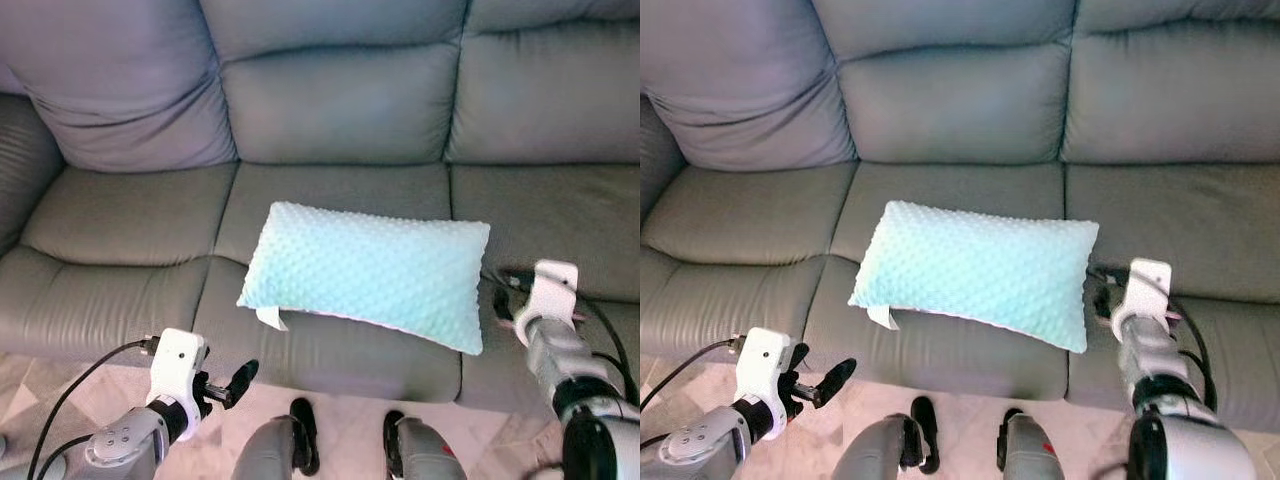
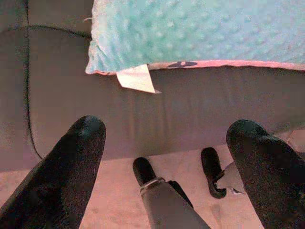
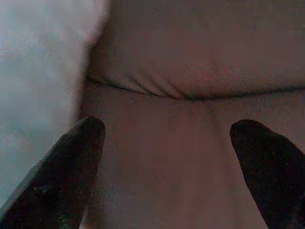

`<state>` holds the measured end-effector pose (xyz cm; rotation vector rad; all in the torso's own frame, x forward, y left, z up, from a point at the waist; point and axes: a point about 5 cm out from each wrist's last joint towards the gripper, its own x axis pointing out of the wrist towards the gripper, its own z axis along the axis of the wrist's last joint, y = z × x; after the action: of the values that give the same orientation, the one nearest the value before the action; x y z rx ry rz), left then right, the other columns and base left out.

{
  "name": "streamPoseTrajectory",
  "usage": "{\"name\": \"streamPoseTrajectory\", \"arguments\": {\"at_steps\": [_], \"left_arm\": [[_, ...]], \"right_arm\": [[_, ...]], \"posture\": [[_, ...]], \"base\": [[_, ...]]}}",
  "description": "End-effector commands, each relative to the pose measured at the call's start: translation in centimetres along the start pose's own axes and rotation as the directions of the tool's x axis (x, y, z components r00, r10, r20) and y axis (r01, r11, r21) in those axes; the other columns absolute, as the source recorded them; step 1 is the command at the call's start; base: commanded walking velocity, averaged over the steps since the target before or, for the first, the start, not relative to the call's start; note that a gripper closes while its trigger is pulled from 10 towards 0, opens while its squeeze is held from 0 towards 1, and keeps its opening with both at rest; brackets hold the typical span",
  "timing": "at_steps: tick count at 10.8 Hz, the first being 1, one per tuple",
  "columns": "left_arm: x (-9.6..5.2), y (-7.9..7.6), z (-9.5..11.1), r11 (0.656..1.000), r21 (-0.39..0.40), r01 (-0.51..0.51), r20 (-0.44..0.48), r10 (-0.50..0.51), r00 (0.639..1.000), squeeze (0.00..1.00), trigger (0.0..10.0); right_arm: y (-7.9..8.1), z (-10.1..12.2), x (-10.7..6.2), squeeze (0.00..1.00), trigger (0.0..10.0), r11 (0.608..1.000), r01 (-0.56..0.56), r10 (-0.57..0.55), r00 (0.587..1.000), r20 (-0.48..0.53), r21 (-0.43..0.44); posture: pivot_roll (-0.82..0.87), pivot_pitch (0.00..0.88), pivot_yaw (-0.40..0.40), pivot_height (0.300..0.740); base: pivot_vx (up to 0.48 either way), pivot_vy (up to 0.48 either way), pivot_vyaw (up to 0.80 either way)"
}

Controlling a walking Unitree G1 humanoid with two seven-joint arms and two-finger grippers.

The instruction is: Move the pillow to the sofa

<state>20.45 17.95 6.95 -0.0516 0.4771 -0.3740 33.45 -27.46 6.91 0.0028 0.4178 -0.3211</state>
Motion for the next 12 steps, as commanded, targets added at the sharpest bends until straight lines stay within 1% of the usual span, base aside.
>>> {"name": "streamPoseTrajectory", "arguments": {"at_steps": [1, 2, 3, 4, 6, 7, 8, 9, 12], "left_arm": [[-0.8, 0.6, -0.7, 0.999, -0.003, -0.034, -0.039, 0.034, 0.999, 0.00, 10.0], [-0.8, 0.4, -0.9, 0.999, -0.007, -0.033, -0.044, 0.032, 0.999, 0.00, 10.0], [-0.9, 0.1, -1.0, 1.000, -0.009, -0.029, -0.051, 0.028, 0.998, 0.00, 10.0], [-0.9, 0.1, -1.0, 1.000, -0.010, -0.029, -0.054, 0.028, 0.998, 0.00, 10.0], [-1.0, 0.2, -1.0, 0.999, -0.009, -0.032, -0.059, 0.032, 0.998, 0.00, 10.0], [-1.0, 0.1, -1.1, 0.999, -0.009, -0.034, -0.060, 0.034, 0.998, 0.00, 10.0], [-1.0, 0.0, -1.1, 0.999, -0.009, -0.034, -0.061, 0.033, 0.998, 0.00, 10.0], [-1.0, 0.0, -1.1, 0.999, -0.009, -0.035, -0.062, 0.035, 0.998, 0.00, 10.0], [-0.9, -0.1, -1.1, 0.999, -0.012, -0.038, -0.060, 0.037, 0.998, 0.00, 10.0]], "right_arm": [[1.0, -0.8, -0.1, 0.00, 10.0, 0.997, -0.053, 0.054, 0.998, -0.016, 0.053], [2.2, -0.2, 0.0, 0.00, 10.0, 0.987, -0.115, 0.114, 0.993, 0.018, 0.113], [2.9, -0.1, -0.1, 0.00, 10.0, 0.979, -0.156, 0.154, 0.988, 0.026, 0.134], [3.1, 0.0, -0.1, 0.00, 10.0, 0.978, -0.163, 0.161, 0.987, 0.027, 0.134], [2.5, -0.8, -0.1, 0.00, 10.0, 0.991, -0.113, 0.115, 0.993, -0.033, 0.078], [2.6, -1.3, -0.2, 0.00, 10.0, 0.990, -0.121, 0.126, 0.990, -0.061, 0.072], [3.0, -1.6, -0.2, 0.00, 10.0, 0.983, -0.156, 0.164, 0.983, -0.078, 0.096], [3.6, -1.5, -0.2, 0.00, 10.0, 0.973, -0.195, 0.205, 0.976, -0.075, 0.125], [5.8, -0.1, -0.3, 0.00, 10.0, 0.938, -0.320, 0.324, 0.946, -0.008, 0.132]], "posture": [[0.08, 0.393, 0.168, 0.740], [0.08, 0.398, 0.167, 0.740], [0.08, 0.399, 0.168, 0.740], [0.09, 0.402, 0.169, 0.740], [0.09, 0.405, 0.165, 0.740], [0.09, 0.405, 0.163, 0.740], [0.09, 0.406, 0.161, 0.740], [0.09, 0.406, 0.158, 0.740], [0.09, 0.406, 0.150, 0.740]], "base": [[0.000, 0.000, 0.00], [0.000, 0.000, 0.00], [0.000, 0.000, 0.00], [0.000, 0.000, 0.00], [0.000, 0.000, 0.00], [0.000, 0.000, 0.00], [0.000, 0.000, 0.00], [0.000, 0.000, 0.00], [0.000, 0.000, 0.00]]}}
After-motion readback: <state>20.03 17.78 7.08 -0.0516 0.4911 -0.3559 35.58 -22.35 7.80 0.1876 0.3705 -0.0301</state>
